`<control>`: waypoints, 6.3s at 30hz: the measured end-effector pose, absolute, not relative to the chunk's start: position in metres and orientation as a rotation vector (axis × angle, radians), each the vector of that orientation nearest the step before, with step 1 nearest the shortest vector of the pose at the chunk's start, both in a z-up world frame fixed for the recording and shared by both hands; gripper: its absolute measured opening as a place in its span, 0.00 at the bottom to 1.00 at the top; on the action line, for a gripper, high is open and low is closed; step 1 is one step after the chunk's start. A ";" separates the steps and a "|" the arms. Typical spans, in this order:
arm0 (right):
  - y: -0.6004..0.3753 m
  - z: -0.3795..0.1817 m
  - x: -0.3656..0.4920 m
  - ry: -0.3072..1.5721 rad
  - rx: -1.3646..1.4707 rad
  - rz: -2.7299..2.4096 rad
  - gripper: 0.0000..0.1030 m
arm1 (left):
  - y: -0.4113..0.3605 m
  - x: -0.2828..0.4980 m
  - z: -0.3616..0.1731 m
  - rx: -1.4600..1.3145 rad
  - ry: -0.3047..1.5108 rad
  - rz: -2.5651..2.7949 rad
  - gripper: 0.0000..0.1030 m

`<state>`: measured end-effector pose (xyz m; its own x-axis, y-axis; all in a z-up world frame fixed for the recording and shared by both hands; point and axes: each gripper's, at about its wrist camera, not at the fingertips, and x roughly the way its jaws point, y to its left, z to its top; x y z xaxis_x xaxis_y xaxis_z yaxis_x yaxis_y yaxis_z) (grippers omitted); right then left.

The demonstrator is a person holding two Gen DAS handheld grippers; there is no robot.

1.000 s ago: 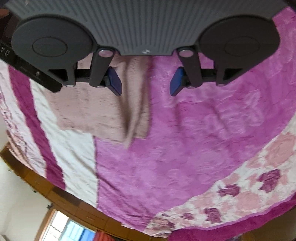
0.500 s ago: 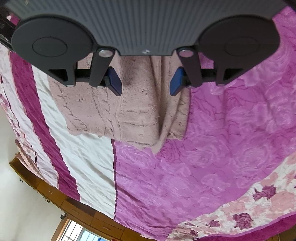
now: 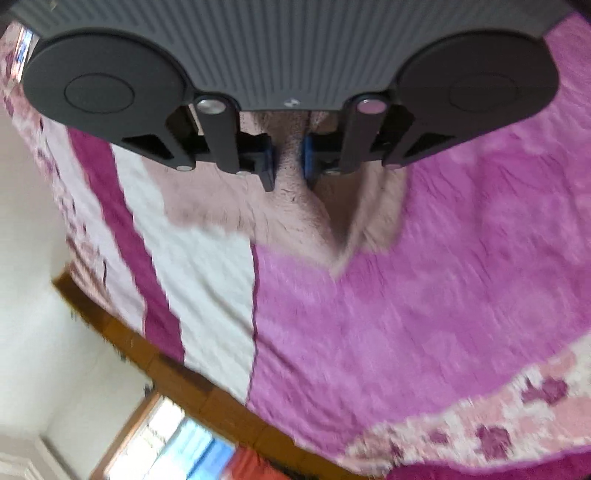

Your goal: Fold small clothes

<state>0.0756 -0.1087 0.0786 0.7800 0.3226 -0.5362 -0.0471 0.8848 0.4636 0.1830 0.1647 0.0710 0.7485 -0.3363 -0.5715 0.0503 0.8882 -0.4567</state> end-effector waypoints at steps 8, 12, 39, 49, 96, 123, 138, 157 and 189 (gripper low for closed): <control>-0.077 0.073 0.078 0.682 0.380 0.274 0.60 | 0.187 0.186 0.041 -0.398 0.784 -0.118 0.17; -0.080 0.066 0.079 0.702 0.402 0.265 0.60 | 0.188 0.185 0.041 -0.410 0.782 -0.122 0.20; -0.102 0.059 0.109 0.655 0.560 0.245 0.64 | 0.172 0.250 0.043 -0.332 0.694 0.010 0.11; -0.106 0.060 0.111 0.669 0.570 0.253 0.65 | 0.175 0.236 0.061 -0.324 0.749 -0.050 0.19; -0.165 0.113 0.130 0.809 0.833 0.430 0.49 | 0.154 0.137 0.072 -0.818 0.942 -0.371 0.29; -0.260 0.030 -0.024 0.871 0.818 0.277 0.64 | 0.050 0.042 0.048 -0.267 1.004 -0.306 0.56; -0.235 0.074 -0.078 0.787 0.566 0.166 0.75 | 0.043 -0.002 0.067 -0.184 0.964 -0.151 0.74; -0.172 0.073 -0.122 0.797 0.240 0.095 1.00 | 0.008 -0.055 0.042 -0.049 1.009 -0.083 0.80; -0.175 0.048 -0.112 0.902 0.270 0.045 1.00 | -0.001 -0.056 0.038 -0.015 0.974 -0.097 0.80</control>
